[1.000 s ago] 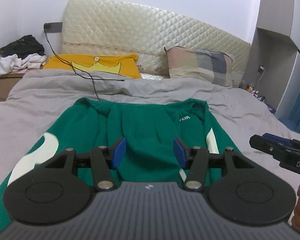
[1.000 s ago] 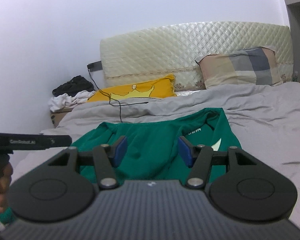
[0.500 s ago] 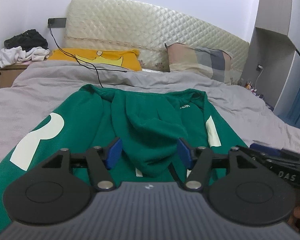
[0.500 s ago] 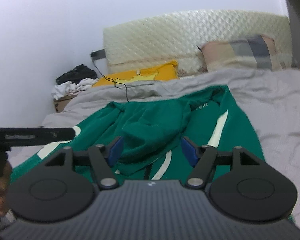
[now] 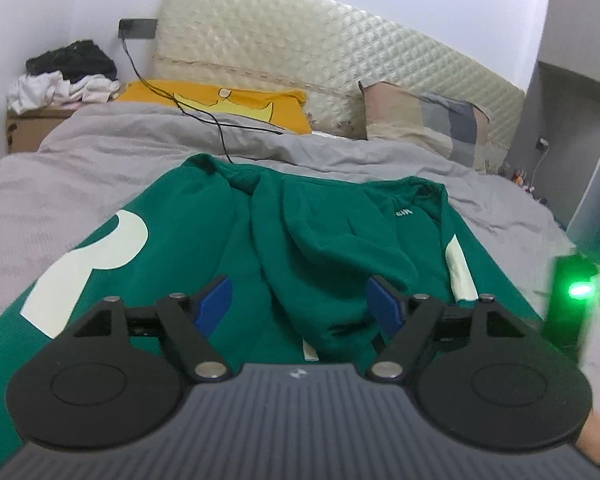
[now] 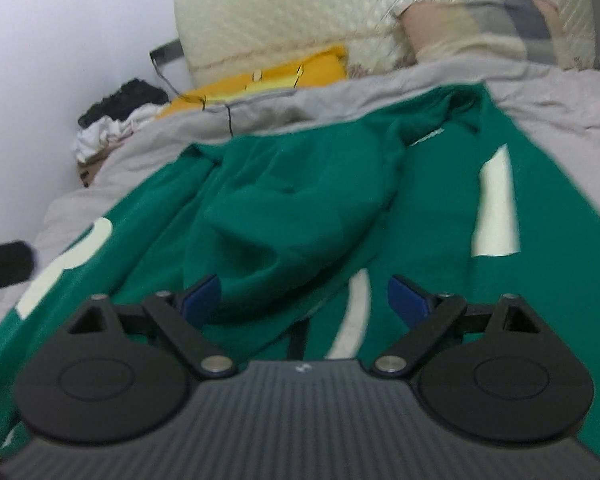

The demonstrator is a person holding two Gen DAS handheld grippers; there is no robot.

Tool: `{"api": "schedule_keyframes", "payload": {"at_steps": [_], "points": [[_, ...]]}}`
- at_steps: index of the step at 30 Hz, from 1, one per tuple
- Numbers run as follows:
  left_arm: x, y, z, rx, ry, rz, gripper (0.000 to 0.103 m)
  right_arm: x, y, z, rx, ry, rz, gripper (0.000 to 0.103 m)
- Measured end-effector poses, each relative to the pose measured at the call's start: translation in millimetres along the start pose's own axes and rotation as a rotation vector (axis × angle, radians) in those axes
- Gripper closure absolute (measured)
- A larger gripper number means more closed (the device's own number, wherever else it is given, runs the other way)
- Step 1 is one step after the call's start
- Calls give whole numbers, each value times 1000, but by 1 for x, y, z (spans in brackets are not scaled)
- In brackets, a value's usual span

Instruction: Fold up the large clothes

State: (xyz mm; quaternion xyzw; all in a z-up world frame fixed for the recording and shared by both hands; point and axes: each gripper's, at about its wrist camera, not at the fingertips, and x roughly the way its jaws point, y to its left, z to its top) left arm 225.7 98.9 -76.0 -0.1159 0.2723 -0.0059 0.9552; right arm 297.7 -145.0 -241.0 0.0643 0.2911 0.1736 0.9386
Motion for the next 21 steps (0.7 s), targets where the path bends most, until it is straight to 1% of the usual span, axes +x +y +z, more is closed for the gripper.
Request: {"api": "schedule_keyframes", "payload": {"at_steps": [3,5,8,10,11,13,15,16,19,21], "points": [[9,6,-1,-24,1,1,24,31,4,-1,-8,15,-11,11],[15,11,-1,-42,10,0,24,49,2,0,9,25,-21,11],[25,18,-4,-77,24,-17,24,70,-3,7,33,6,-20,12],[31,22,-6,-96,34,-17,24,86,-4,18,41,9,-20,30],[34,24,-7,-101,32,-16,24,95,-3,26,33,14,-21,36],[40,26,-8,-96,27,-3,24,106,3,42,-7,3,-23,62],[49,29,-7,-86,19,20,24,115,12,65,-69,-41,-35,70],[53,31,-6,-88,15,31,25,119,15,80,-94,-67,-41,72],[69,43,-5,-120,-11,38,24,138,19,129,-132,-130,-56,74],[86,53,-3,-131,-4,69,24,154,17,168,-145,-178,-64,74]]}}
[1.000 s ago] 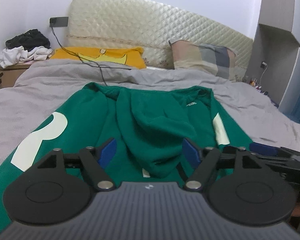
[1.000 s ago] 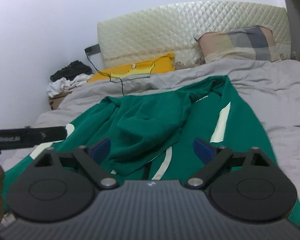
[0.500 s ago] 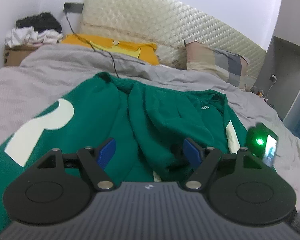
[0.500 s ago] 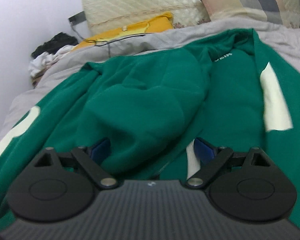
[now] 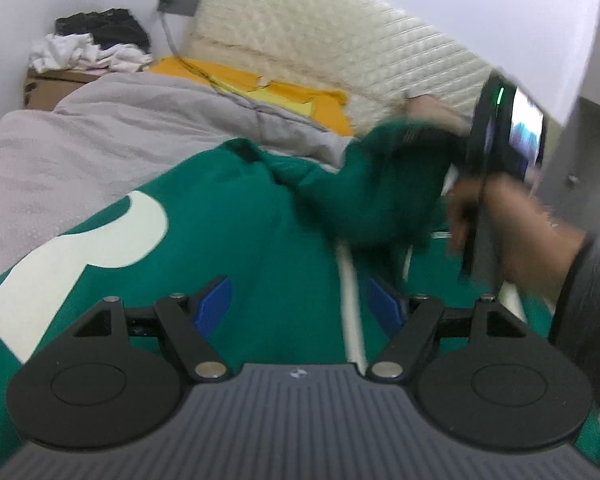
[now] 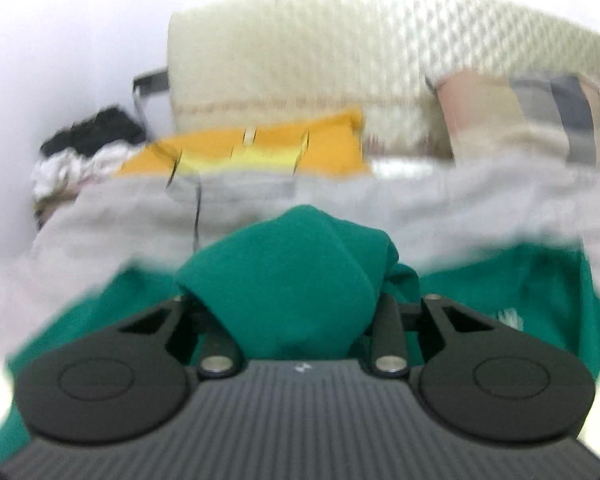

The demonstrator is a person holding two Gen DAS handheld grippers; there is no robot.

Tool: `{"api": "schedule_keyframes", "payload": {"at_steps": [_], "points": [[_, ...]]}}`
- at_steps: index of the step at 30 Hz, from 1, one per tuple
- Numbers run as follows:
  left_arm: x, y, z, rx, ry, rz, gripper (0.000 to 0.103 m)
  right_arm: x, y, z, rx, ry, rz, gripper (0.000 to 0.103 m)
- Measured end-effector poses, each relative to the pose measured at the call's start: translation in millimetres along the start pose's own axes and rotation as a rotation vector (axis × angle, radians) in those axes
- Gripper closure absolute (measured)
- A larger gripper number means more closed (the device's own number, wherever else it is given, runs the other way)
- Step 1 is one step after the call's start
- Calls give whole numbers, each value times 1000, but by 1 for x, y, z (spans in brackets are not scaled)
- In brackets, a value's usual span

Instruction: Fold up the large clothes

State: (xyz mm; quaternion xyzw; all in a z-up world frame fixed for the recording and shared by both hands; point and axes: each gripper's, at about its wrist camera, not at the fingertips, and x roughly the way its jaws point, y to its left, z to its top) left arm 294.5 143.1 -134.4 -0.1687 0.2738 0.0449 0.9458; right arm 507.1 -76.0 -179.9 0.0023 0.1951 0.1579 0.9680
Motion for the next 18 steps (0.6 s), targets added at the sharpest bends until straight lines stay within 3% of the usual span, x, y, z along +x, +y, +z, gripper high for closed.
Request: {"api": "schedule_keyframes", "payload": {"at_steps": [4,8,13,15,18], "points": [[28,17,3,-36,4,13,25,56,-11,57,-54,-77,-35,74],[51,25,1,-21,-18,21,25,125,-23,87,-68,-81,-104,74],[73,29,-3,22,-63,10,24,200,-37,63,-60,16,-141,71],[81,31,-3,36,-67,5,23,218,-38,46,-69,48,-134,69],[90,35,-4,19,-57,-18,21,219,-46,31,-52,22,-99,63]]}}
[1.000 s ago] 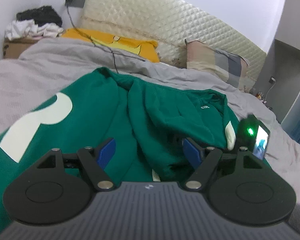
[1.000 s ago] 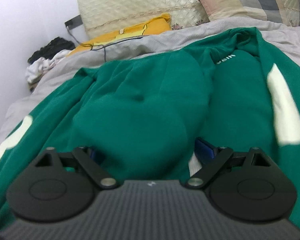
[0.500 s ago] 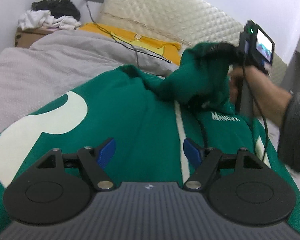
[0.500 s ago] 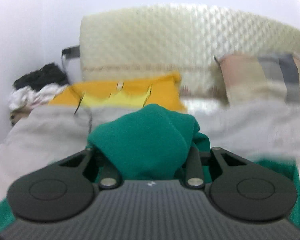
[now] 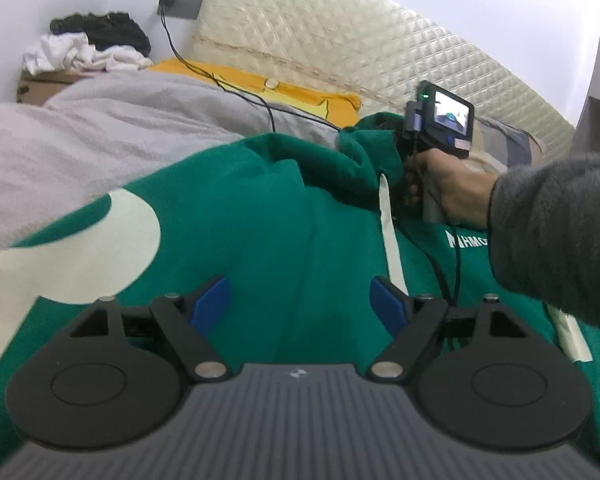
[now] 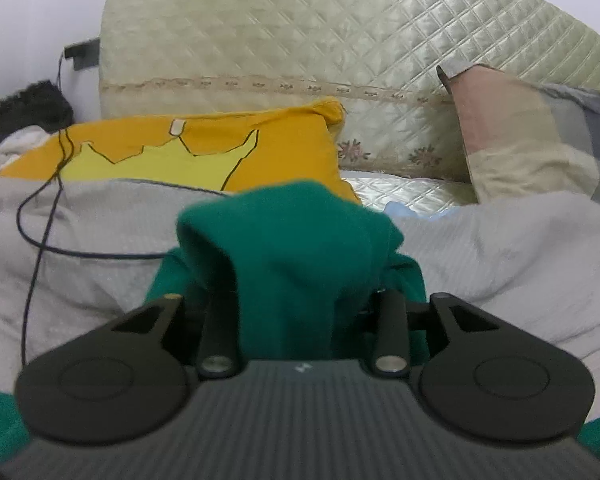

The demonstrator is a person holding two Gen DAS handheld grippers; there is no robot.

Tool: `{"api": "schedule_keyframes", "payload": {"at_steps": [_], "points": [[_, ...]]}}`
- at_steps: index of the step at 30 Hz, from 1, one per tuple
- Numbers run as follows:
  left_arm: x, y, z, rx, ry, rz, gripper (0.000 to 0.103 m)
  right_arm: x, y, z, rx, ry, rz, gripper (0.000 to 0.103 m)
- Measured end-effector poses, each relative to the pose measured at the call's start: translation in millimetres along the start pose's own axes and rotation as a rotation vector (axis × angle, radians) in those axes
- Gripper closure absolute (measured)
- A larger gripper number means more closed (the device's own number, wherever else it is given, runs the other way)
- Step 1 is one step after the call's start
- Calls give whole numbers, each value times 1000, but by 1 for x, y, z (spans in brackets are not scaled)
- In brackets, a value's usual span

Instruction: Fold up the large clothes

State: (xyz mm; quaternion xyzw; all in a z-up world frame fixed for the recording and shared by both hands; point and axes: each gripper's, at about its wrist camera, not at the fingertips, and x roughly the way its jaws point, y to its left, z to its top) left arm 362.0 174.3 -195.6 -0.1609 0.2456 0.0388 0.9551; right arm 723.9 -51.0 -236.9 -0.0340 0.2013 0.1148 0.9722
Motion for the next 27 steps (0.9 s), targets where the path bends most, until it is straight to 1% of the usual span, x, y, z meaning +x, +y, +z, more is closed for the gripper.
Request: {"api": "schedule_keyframes", "payload": {"at_steps": [1,2,4,5,8,10,13,15,18,20,24,25,27], "points": [[2,1,0,4,1,0,21,-4,-6,-2,20,-5,26,56],[4,0,-1,13,5,3,21,-10,-9,-3,28,-9,42,52],[5,-1,-2,17,4,6,21,-27,-19,-6,18,-17,60,38],[4,-2,-2,19,5,7,20,-38,-24,-7,16,-12,60,35],[-1,-3,-1,11,5,0,20,-78,-39,-10,32,4,85,35],[-6,-1,0,-12,9,0,20,-115,-53,-14,57,-5,89,35],[-16,1,3,-54,16,-5,20,-176,-69,-22,62,-16,82,35],[-19,1,5,-48,58,-24,20,-222,-79,-31,70,-12,72,35],[-30,7,3,-99,99,-52,20,-285,-91,-49,116,14,41,35],[-40,5,3,-94,101,-32,20,-327,-96,-65,135,15,31,35],[-64,-3,2,-50,99,20,20,-406,-105,-99,197,19,3,35],[-71,-4,2,-47,101,36,20,-422,-105,-107,200,22,-3,35],[-85,-1,3,-67,108,40,20,-448,-103,-117,185,49,-24,35]]}}
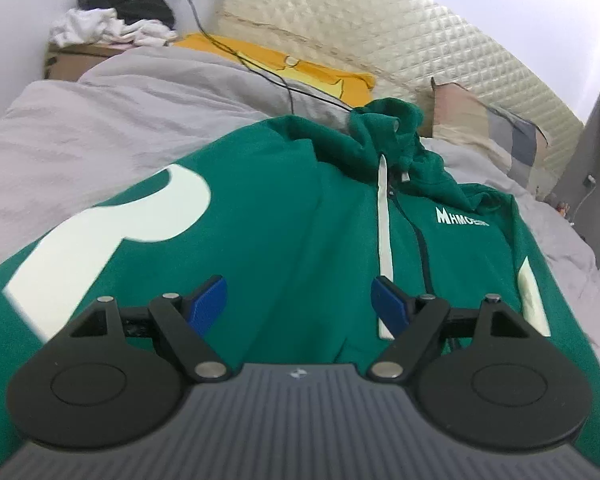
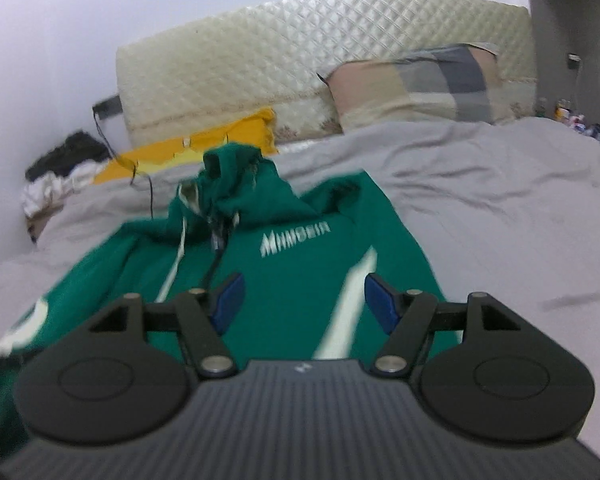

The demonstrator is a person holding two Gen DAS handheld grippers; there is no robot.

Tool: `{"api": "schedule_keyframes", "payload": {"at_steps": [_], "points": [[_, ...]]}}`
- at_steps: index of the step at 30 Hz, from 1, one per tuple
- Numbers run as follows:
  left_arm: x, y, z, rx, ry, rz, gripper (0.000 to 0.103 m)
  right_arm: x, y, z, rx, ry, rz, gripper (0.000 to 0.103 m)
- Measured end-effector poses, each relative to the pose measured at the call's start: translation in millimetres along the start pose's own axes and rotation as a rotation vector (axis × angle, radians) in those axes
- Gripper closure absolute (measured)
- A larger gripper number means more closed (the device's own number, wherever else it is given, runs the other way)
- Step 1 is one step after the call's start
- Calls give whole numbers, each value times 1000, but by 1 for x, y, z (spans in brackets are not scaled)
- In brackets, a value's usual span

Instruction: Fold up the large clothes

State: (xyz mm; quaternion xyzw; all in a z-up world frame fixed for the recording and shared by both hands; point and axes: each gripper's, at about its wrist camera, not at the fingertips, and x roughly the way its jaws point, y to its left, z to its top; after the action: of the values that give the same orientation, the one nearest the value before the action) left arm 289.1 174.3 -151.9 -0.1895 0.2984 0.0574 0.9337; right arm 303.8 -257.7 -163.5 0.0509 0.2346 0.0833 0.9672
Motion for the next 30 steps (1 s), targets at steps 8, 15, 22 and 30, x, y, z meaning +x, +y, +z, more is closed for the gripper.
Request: {"api": "schedule_keyframes", "payload": {"at_steps": [8,15,22,30], "points": [[-64,9,1,-4,27,132,20,-63,5,-32,-43,109,-27,35],[-70,41,-6,-115,123,303,20,-55,18,-67,-45,261,107,22],[-53,49,-20,-156,216,360,15,-23,40,-103,-190,386,86,22],[-45,41,-28,-104,228,443,12,-14,40,-116,-261,426,29,29]]}}
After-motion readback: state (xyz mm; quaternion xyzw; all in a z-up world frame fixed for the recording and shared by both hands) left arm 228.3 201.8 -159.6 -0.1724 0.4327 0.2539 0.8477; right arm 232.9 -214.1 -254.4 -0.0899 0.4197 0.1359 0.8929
